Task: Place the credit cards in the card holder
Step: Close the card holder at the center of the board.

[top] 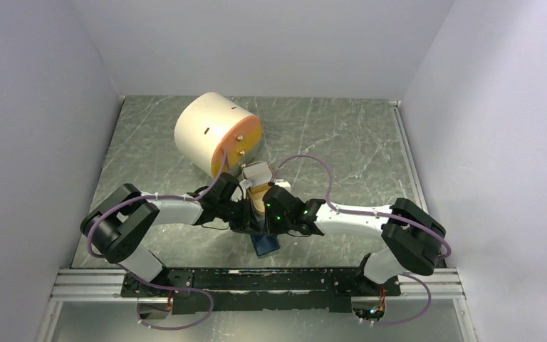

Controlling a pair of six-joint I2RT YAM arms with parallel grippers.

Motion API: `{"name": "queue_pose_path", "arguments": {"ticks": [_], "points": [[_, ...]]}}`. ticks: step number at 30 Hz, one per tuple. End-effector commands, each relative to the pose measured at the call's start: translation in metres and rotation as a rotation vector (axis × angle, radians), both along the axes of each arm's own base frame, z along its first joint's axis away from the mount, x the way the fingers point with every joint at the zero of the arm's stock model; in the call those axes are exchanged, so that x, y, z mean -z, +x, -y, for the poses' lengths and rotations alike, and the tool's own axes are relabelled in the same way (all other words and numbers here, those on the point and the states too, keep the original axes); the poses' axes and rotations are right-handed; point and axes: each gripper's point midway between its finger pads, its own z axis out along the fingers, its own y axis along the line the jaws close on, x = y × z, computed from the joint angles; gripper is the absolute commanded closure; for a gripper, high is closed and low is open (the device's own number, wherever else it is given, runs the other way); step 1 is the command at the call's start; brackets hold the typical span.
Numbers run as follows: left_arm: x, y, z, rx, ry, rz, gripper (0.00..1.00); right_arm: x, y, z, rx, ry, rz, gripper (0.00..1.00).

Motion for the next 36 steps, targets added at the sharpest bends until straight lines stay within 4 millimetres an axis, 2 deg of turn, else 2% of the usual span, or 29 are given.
{"name": "queue_pose_path", "arguments": {"ticks": [1, 10, 24, 30, 36], "points": [[0.018, 0.000, -0.010, -0.028, 0.058, -0.021, 0.85, 0.014, -0.014, 0.010, -0.035, -0.019, -0.049, 0.79], [0.019, -0.001, -0.010, -0.029, 0.061, -0.024, 0.86, 0.006, -0.020, 0.008, -0.041, 0.021, -0.052, 0.81], [0.020, -0.001, -0.011, -0.031, 0.062, -0.030, 0.86, 0.011, -0.026, 0.004, -0.037, -0.002, -0.045, 0.84], [0.021, -0.002, -0.011, -0.030, 0.063, -0.031, 0.86, 0.012, -0.028, 0.009, -0.021, -0.044, -0.025, 0.87], [0.021, -0.002, -0.011, -0.032, 0.066, -0.036, 0.86, 0.019, -0.038, 0.010, -0.032, -0.111, -0.010, 0.87]]}}
